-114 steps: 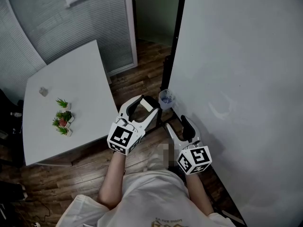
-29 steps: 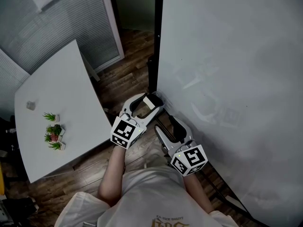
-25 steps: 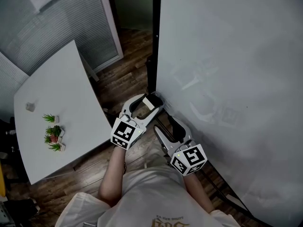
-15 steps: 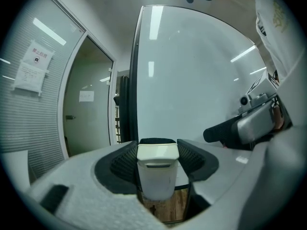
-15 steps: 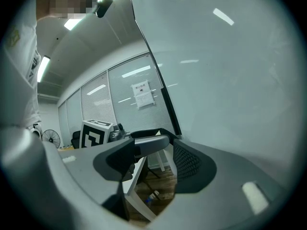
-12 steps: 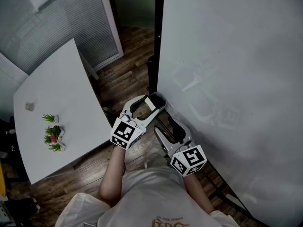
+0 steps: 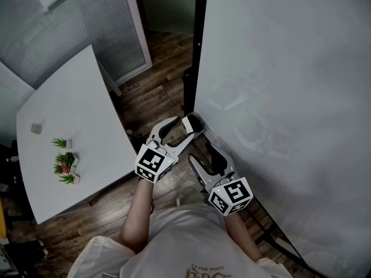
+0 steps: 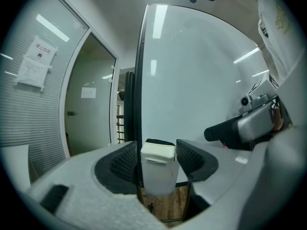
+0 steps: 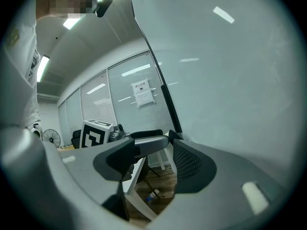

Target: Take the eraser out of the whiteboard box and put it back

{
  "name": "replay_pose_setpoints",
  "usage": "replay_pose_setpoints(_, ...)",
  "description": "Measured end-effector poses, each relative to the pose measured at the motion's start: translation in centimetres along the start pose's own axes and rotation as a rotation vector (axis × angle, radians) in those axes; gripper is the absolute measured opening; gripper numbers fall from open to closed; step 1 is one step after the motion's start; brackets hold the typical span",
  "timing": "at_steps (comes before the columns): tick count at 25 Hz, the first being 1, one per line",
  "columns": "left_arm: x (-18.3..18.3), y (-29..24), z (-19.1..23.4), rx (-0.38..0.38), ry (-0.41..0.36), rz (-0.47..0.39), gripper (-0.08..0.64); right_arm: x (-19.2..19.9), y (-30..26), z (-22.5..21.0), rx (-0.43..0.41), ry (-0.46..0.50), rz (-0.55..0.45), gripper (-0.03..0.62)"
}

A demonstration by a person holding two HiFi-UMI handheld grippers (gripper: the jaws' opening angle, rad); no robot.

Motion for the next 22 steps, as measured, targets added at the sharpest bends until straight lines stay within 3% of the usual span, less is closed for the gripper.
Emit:
replay_pose_setpoints(6, -0.6, 0.6, -0.5, 0.005, 0.012, -0.015, 0.252, -0.5, 0.5, -0.2, 0.018, 0.015, -0.009, 0.253)
replay_pose_setpoints(12, -1.8, 2.2, -0.7, -0.004, 0.057, -0.091, 0.250, -0.8, 1.0, -0.4, 0.036, 0.063, -0.015, 0.253)
replay_pose_setpoints(15, -2.9, 3.8, -1.5, 0.008, 0.094, -0.162, 0.224, -1.1, 1.4, -0.3, 0.043, 0.111, -0.011, 0.245)
replay_pose_setpoints(18, -3.3, 5.3, -2.5, -0.002, 0.078, -0.192, 0.176, -1.5, 1.9, -0.3, 0.044, 0.121, -0.015, 0.239)
replay_pose_setpoints(22, -3.8, 7.0, -3.4, -0.010, 0.107, -0.243, 0.099, -1.4, 2.4, 0.0, 0.041, 0.126, 0.003, 0.183)
Point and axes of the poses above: the fingertips, and each gripper's own axes: y backward along the fingers, z to its left, x out of its underside, the point moved 5 cm from there along y, backward along the fingers, and after that the axes turned 13 degrees about y, right-handed, at the moved point
